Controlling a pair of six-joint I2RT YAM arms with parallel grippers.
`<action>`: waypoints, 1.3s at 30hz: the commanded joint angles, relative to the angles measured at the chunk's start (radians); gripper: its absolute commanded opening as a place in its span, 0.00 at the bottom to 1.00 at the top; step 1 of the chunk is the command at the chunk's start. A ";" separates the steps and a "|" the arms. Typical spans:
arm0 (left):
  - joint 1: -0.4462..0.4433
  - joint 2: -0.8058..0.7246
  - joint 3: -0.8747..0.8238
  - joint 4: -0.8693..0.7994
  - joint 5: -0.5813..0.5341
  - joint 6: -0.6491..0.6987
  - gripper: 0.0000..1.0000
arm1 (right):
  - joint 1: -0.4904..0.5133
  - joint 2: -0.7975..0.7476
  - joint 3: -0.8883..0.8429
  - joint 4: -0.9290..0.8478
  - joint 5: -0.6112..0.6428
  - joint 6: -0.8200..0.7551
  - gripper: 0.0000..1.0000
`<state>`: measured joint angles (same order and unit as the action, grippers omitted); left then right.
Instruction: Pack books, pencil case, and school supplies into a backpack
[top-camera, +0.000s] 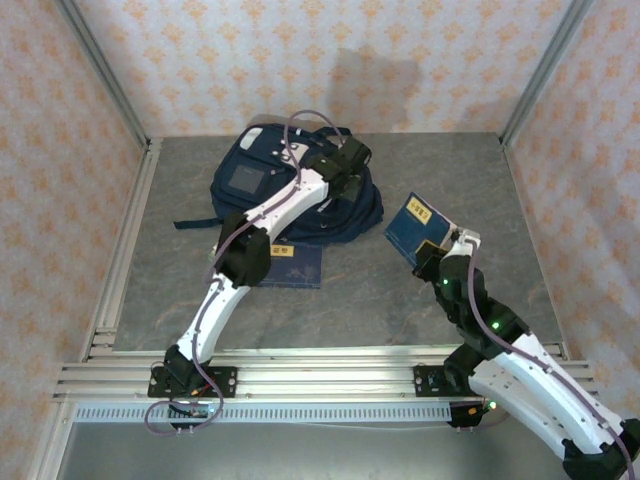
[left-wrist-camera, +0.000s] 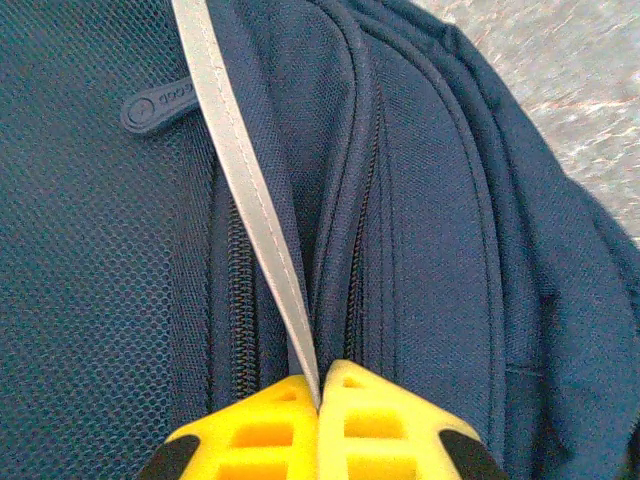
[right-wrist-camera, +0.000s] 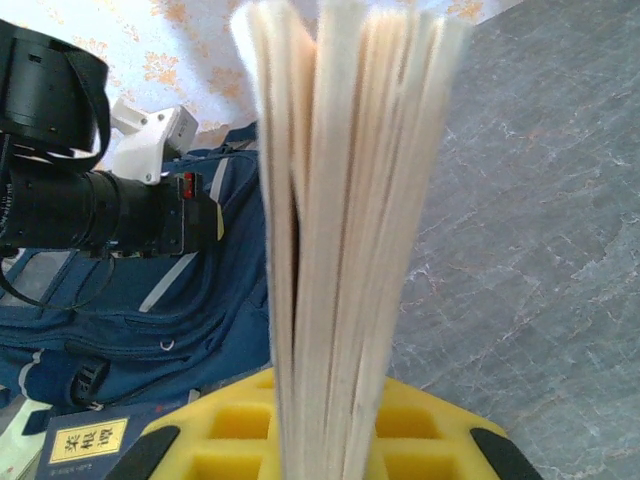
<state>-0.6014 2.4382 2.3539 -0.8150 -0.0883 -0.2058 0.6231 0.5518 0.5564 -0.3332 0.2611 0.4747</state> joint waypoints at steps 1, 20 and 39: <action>0.012 -0.186 -0.004 -0.013 0.032 0.033 0.00 | -0.026 0.034 0.070 0.070 -0.060 -0.010 0.00; 0.133 -0.508 -0.245 0.100 0.238 0.019 0.00 | -0.216 0.413 0.106 0.553 -0.540 0.270 0.00; 0.197 -0.572 -0.219 0.119 0.336 -0.022 0.00 | -0.152 1.181 0.316 1.186 -0.720 0.498 0.00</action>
<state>-0.4141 1.9675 2.0991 -0.7879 0.2138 -0.2024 0.4355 1.6871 0.8116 0.7162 -0.4606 0.9684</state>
